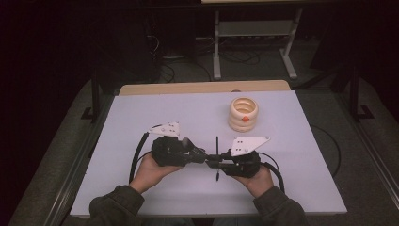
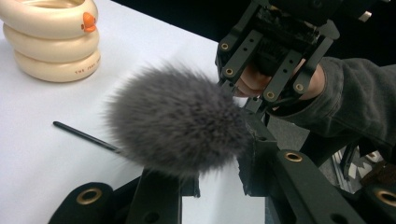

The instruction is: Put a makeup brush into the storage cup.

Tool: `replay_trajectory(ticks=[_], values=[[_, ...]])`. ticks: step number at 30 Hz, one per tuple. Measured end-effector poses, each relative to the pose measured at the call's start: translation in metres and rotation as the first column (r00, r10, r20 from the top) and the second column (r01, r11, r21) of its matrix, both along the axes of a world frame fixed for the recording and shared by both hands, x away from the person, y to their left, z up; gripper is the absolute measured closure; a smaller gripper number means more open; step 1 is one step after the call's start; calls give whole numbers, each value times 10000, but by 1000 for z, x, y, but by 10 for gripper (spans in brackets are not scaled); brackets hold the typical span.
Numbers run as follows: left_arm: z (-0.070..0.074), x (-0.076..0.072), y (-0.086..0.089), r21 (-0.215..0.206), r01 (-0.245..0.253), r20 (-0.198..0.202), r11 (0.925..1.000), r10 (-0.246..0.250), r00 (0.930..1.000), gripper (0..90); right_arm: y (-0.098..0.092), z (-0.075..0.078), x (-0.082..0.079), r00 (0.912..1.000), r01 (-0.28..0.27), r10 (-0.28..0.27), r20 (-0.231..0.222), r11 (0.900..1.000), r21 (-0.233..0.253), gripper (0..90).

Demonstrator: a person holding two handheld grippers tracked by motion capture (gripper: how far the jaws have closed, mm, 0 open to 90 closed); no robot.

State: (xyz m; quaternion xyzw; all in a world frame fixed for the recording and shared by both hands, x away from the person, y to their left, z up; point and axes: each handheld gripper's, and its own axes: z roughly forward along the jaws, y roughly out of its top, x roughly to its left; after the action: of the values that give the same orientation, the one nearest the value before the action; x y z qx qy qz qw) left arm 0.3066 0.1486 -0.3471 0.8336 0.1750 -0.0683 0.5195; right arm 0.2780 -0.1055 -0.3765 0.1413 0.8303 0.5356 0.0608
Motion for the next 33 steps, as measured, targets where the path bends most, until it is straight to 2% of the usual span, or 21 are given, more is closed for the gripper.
replay_trajectory(ticks=[4, 8, 11, 12, 14, 16, 17, 19, 22, 24, 25, 28, 33], values=[[0, 0, 0, -343, 23, -338, 9994, -35, 9994, 747, 3, -1, -1, 9999, -12, 13, 122, 10000, -41, 788], [1, 0, 0, -450, 59, -384, 9990, -76, 9992, 767, 5, 0, -2, 9998, -38, 40, 174, 9999, -112, 787], [1, 0, 0, -362, 84, -318, 9993, -95, 9994, 770, 5, -1, -2, 9999, -53, 55, 152, 9999, -155, 784], [1, -1, 0, -182, 113, -194, 9998, -116, 9997, 771, 7, -1, -2, 9998, -58, 64, 205, 9996, -287, 773], [4, -3, -1, 101, 101, -5, 9999, -101, 9999, 771, 8, -1, -2, 9998, -8, 17, 190, 9988, -487, 690], [5, -2, -1, 271, 128, 171, 9996, -132, 9998, 771, 8, -1, -1, 10000, -39, 44, 73, 9973, -735, 674], [6, -4, -1, 340, 55, 102, 9994, -59, 9999, 771, 8, 0, 0, 9999, -55, 67, 131, 9960, -897, 673], [7, -4, -1, 556, 47, 232, 9984, -60, 9997, 771, 7, 0, 0, 9999, -99, 114, 123, 9933, -1155, 677], [8, -5, -3, 742, 55, 309, 9972, -78, 9995, 771, 7, 1, 0, 9997, -159, 195, 177, 9826, -1853, 699], [8, -5, -4, 860, 174, 425, 9961, -211, 9989, 772, 8, 1, -1, 9995, -243, 276, 133, 9780, -2073, 710], [8, -5, -4, 913, 194, 447, 9956, -236, 9987, 772, 9, 0, 0, 9984, -310, 408, 397, 9744, -2227, 726], [8, -6, -7, 926, 230, 380, 9954, -266, 9989, 772, 12, 0, -2, 9995, -310, 322, 18, 9737, -2258, 774], [8, -7, -8, 959, 232, 535, 9951, -285, 9982, 761, 11, -3, 0, 9990, -371, 420, 169, 9733, -2267, 788]])
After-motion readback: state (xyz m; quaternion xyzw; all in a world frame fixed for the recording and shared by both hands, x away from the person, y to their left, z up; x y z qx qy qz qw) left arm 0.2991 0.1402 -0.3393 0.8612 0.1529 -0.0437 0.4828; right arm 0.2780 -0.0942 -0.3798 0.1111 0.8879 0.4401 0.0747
